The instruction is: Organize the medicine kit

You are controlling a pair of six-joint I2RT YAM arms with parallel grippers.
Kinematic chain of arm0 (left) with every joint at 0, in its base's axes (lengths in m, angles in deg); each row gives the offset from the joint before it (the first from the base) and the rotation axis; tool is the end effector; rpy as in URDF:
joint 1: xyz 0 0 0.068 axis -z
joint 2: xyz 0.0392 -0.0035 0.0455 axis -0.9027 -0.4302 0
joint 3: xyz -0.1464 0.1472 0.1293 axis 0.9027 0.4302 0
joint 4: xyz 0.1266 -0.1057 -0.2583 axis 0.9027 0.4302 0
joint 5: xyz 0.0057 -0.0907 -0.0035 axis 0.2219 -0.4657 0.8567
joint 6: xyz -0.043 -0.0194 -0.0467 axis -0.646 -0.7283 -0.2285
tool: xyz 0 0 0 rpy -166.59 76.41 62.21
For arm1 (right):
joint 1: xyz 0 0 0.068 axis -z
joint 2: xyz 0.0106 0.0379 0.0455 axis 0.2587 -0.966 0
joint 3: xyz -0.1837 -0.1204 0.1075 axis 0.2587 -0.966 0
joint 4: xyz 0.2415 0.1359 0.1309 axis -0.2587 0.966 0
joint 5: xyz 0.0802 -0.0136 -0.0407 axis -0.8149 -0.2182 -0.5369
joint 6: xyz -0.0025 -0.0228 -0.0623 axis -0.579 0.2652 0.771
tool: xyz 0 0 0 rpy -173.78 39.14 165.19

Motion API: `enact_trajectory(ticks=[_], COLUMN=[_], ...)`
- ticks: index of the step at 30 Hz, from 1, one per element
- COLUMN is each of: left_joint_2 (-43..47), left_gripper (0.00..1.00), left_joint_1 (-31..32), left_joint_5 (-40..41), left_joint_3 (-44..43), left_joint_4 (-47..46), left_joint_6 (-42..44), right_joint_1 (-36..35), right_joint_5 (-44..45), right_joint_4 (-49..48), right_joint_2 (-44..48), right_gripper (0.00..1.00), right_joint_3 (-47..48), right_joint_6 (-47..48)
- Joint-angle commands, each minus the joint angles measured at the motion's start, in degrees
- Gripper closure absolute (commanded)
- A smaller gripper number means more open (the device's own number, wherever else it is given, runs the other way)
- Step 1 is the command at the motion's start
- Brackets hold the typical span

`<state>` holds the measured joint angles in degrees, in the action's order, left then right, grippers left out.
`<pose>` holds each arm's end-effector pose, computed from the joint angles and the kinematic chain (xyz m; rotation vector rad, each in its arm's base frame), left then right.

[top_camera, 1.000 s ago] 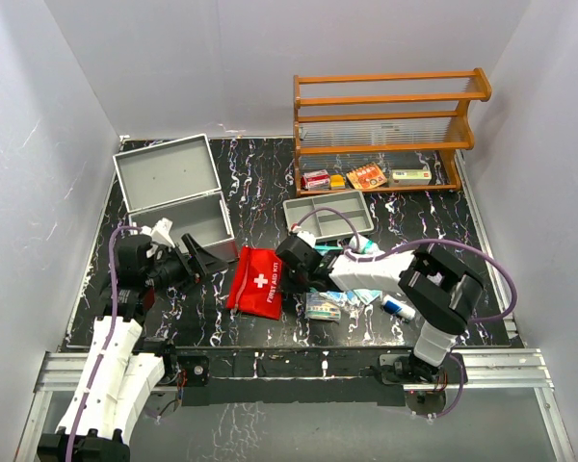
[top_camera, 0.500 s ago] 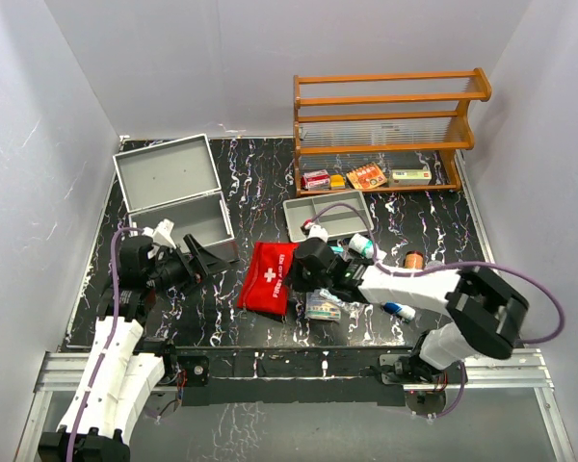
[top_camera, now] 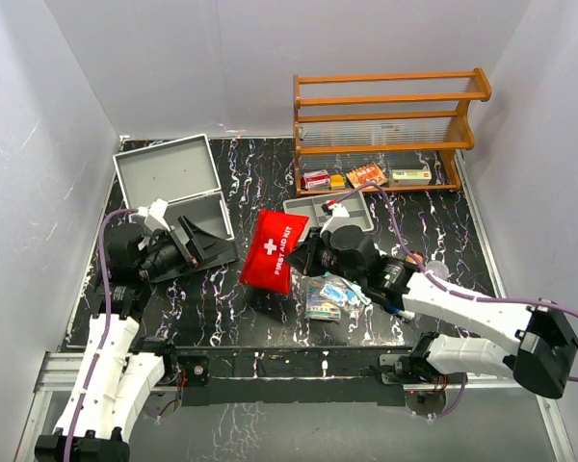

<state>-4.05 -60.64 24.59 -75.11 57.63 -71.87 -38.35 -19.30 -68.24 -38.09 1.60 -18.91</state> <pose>0.2334 -0.0491 0.2795 -0.2385 1.9852 -1.2265 0.2003 0.2620 0.2174 -0.1240 2.1613 0.9607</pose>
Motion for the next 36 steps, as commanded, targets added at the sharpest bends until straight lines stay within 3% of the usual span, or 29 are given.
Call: enact_trajectory(ticks=[1, 4, 9, 18, 30, 36], left_joint_2=[-2.54, -3.06, -4.27, -3.36, -4.25, -4.32], left_gripper=[0.16, 0.32, 0.31, 0.34, 0.82, 0.80], left_joint_1=[0.17, 0.16, 0.16, 0.16, 0.17, 0.12], left_joint_5=[-5.68, -1.12, -3.85, -7.85, -12.25, -14.11], left_joint_3=[-3.92, -9.44, -12.69, -9.85, -11.25, -10.11], left_joint_4=[-3.48, 2.47, 2.15, -4.34, -12.94, -17.92], left_joint_6=[-3.03, -3.15, -5.49, -11.94, -18.68, -21.26], right_joint_1=[-0.01, -0.01, 0.06, -0.01, 0.01, -0.01], right_joint_5=[-6.55, -11.50, -16.58, -16.16, -18.51, -18.61], right_joint_4=[-3.62, -4.91, -8.32, -12.88, -17.21, -17.33], right_joint_2=[4.19, 6.12, 9.21, 9.99, 8.91, 8.49], right_gripper=[1.00, 1.00, 1.00, 1.00, 1.00, 1.00], right_joint_3=[2.34, 4.41, 7.12, 10.41, 9.93, 9.03], right_joint_6=[3.19, 4.46, 5.16, 3.89, 1.38, 1.74])
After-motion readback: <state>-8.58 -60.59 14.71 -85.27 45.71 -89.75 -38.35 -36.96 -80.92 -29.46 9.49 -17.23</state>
